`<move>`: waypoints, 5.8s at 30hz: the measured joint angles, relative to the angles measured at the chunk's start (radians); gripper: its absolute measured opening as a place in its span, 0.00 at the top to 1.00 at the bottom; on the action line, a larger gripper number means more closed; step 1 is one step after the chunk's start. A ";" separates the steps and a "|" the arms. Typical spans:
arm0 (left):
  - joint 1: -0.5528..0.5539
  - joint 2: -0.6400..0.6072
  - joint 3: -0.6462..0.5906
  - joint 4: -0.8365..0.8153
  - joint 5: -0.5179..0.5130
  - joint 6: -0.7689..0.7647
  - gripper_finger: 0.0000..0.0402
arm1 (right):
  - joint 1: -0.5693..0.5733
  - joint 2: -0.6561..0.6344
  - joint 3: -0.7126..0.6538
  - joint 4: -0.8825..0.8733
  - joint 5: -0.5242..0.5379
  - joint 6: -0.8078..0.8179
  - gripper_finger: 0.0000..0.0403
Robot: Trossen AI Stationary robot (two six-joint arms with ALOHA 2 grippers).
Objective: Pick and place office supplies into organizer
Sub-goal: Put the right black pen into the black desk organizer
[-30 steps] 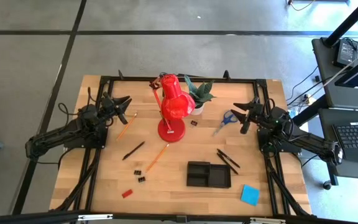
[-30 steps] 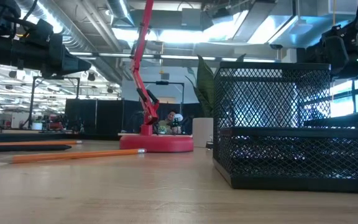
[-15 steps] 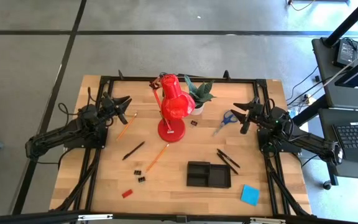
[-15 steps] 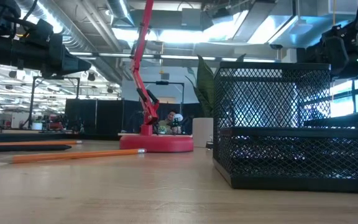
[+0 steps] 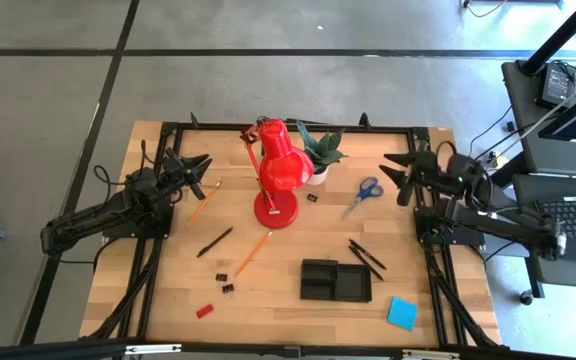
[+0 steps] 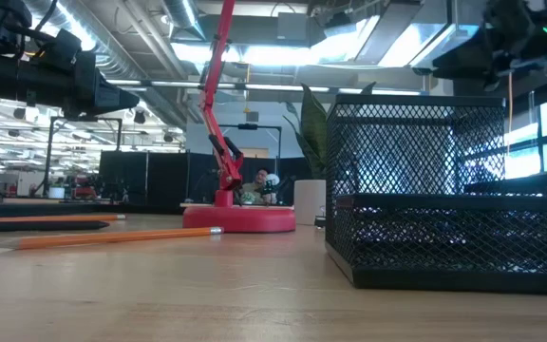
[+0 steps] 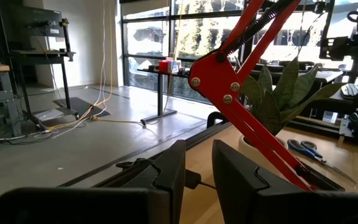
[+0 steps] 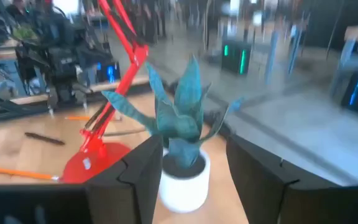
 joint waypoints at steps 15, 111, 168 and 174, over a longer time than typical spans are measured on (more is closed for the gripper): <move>0.000 0.000 0.000 0.000 0.001 -0.002 0.81 | 0.214 0.639 0.410 -0.679 -0.057 0.297 0.55; 0.000 0.001 0.000 0.000 0.001 0.001 0.81 | 0.675 1.259 0.291 -0.343 0.026 0.678 0.88; 0.000 0.002 0.000 0.000 -0.011 0.001 0.81 | 0.868 1.271 0.465 0.430 0.190 0.234 0.87; 0.000 0.002 0.000 0.004 -0.047 0.020 0.81 | 0.868 1.349 0.465 0.465 0.190 0.250 0.87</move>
